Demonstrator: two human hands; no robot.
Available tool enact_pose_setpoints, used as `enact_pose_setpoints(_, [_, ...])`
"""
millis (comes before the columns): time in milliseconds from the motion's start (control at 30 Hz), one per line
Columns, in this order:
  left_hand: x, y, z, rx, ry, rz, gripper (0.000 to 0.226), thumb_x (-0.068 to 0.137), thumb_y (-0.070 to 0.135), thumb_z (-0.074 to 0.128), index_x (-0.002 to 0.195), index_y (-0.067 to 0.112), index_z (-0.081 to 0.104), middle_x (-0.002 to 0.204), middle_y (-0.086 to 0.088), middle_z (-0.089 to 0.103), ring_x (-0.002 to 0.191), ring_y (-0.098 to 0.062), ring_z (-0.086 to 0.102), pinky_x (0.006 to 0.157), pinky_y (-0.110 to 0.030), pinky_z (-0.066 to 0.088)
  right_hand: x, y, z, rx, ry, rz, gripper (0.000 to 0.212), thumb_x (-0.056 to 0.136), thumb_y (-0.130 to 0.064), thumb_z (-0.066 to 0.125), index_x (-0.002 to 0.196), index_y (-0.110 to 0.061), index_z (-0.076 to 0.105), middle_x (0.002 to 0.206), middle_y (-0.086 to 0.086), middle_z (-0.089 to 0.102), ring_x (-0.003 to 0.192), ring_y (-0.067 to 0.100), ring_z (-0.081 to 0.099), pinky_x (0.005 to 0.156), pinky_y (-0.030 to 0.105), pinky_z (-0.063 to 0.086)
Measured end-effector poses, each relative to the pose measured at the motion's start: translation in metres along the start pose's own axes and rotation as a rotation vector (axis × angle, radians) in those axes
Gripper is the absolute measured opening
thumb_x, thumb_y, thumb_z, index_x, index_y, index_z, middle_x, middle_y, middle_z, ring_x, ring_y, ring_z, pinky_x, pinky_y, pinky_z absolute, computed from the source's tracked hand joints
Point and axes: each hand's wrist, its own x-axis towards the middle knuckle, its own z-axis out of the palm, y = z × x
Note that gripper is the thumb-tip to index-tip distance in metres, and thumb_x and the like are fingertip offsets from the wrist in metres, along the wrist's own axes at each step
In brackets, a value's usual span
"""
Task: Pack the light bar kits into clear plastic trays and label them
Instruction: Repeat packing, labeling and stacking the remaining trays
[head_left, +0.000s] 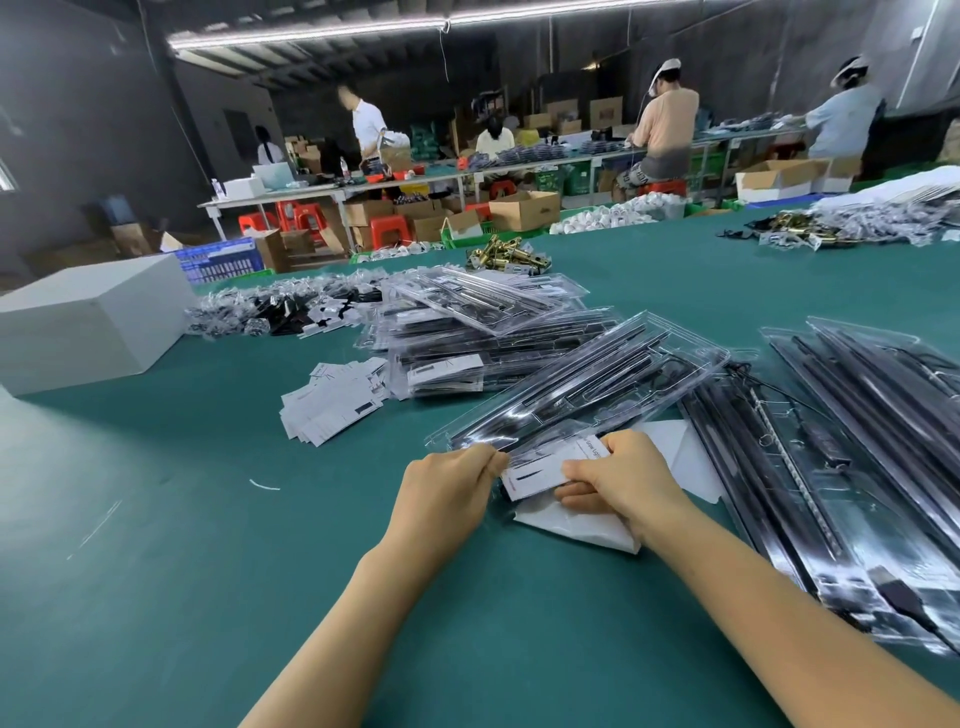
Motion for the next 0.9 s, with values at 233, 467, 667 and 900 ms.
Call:
enact_pose_setpoints(233, [-0.003,0.0,0.002,-0.02,0.017,0.028,0.03,0.099,0.026,0.049,0.08,0.005,0.059,0.059,-0.006,0.052,0.057,-0.031,0.044,0.053,-0.034,0.033,0.005,0.006,0.003,-0.181,0.102,-0.066,0.017,0.084,-0.007,0.067,0.09,0.006,0.058,0.058,0.009,0.066,0.042,0.015,0.057,0.042,0.024,0.045])
enact_pose_setpoints(467, [-0.003,0.001,0.001,-0.034,0.052,0.044,0.027,0.098,0.024,0.053,0.081,0.005,0.063,0.06,-0.005,0.057,0.057,-0.03,0.046,0.052,-0.032,0.032,0.007,0.009,0.006,-0.236,0.172,-0.09,0.02,0.083,-0.016,0.069,0.093,-0.006,0.055,0.058,0.003,0.063,0.037,0.009,0.047,0.036,0.018,0.037])
enact_pose_setpoints(667, [-0.004,0.001,0.002,-0.052,0.037,0.041,0.027,0.099,0.024,0.052,0.086,0.005,0.065,0.066,-0.007,0.062,0.062,-0.033,0.052,0.057,-0.038,0.044,0.007,0.013,0.011,-0.217,0.276,-0.146,0.035,0.083,-0.02,0.071,0.092,-0.015,0.037,0.062,0.005,0.064,0.034,0.009,0.047,0.034,0.018,0.037])
enact_pose_setpoints(900, [-0.004,0.002,0.002,-0.059,0.046,0.033,0.027,0.099,0.024,0.052,0.085,0.005,0.065,0.064,-0.006,0.06,0.061,-0.031,0.051,0.057,-0.037,0.044,0.003,0.02,0.015,-0.283,0.329,-0.293,0.025,0.083,-0.026,0.071,0.079,-0.015,0.05,0.061,0.005,0.063,0.047,0.021,0.06,0.054,0.038,0.055])
